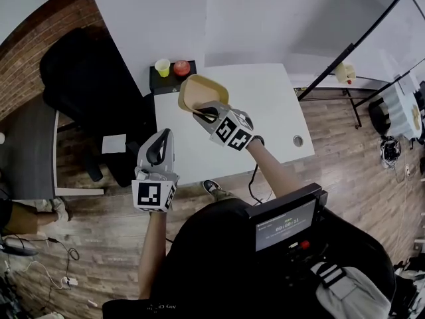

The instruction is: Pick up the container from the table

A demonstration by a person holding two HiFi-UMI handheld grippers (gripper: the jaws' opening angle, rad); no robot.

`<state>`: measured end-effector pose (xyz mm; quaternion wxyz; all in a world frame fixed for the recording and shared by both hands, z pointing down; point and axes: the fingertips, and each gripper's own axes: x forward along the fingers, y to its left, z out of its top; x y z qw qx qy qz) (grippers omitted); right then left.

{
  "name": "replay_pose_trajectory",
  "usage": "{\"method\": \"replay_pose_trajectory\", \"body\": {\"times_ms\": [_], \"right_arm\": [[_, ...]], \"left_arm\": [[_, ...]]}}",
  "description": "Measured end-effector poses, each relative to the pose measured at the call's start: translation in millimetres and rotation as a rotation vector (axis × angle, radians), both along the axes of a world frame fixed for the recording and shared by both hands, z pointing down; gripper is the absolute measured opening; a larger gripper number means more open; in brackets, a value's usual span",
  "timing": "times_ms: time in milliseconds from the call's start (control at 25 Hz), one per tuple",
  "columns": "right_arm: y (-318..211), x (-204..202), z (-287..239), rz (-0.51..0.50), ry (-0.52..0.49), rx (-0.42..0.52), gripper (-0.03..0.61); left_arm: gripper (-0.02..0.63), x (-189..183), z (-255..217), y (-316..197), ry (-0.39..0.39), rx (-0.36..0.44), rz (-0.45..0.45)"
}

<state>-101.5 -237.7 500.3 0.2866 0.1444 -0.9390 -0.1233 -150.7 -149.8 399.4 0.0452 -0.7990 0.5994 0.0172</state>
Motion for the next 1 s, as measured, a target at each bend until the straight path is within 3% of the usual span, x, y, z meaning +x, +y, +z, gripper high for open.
{"method": "replay_pose_trajectory", "body": {"times_ms": [440, 840, 1000], "right_arm": [[2.1, -3.9, -35.7, 0.026, -0.111, 0.001, 0.021], [6.9, -4.5, -89.2, 0.042, -0.307, -0.064, 0.021], [12.3, -3.7, -105.8, 0.042, -0.337, -0.059, 0.021]], "left_arm": [[-0.003, -1.6, -4.2, -4.6, -0.014, 0.011, 0.016], [-0.003, -3.0, -9.0, -6.2, 0.000, 0.013, 0.015], [-0.003, -3.2, -11.8, -6.5, -0.007, 0.021, 0.017]]}}
